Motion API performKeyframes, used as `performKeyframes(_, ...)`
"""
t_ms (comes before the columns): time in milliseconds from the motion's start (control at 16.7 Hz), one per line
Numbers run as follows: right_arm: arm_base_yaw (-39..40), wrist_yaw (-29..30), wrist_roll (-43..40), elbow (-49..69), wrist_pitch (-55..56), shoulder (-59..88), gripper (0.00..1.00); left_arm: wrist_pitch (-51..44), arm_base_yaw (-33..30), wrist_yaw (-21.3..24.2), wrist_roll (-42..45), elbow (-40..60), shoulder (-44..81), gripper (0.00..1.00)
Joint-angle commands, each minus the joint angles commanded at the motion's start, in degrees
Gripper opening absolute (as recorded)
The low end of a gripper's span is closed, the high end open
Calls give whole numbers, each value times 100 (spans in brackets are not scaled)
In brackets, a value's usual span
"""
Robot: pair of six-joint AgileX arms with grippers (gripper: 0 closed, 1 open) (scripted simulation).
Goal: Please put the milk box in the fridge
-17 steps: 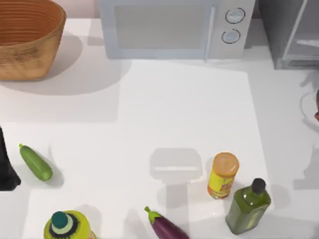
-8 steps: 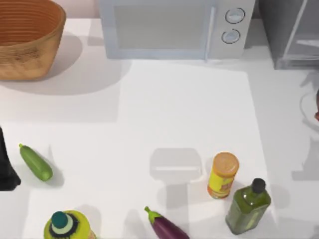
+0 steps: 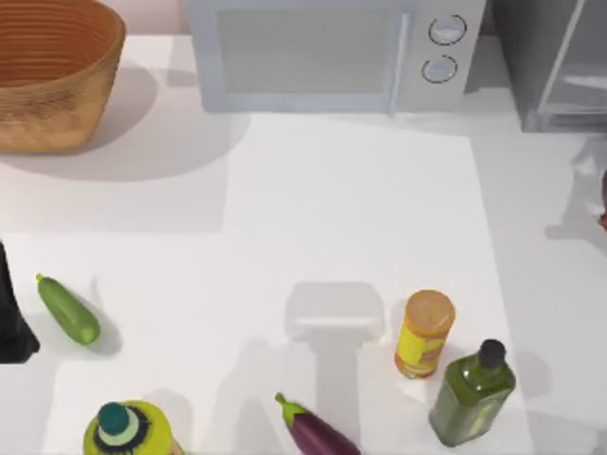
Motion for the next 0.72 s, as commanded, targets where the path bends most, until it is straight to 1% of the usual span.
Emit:
performKeyframes(240, -267, -366, 31, 1141, 1435, 2847, 0, 0, 0, 0, 0, 0, 0, 100)
performKeyframes(420, -422, -532, 99, 1835, 2333, 4859, 0, 0, 0, 0, 0, 0, 0, 100)
performKeyframes(600, -566, -593, 177, 2366, 3020, 6427, 0, 0, 0, 0, 0, 0, 0, 100)
performKeyframes(720, -653, -594, 228, 2631, 3327, 7179, 0, 0, 0, 0, 0, 0, 0, 100)
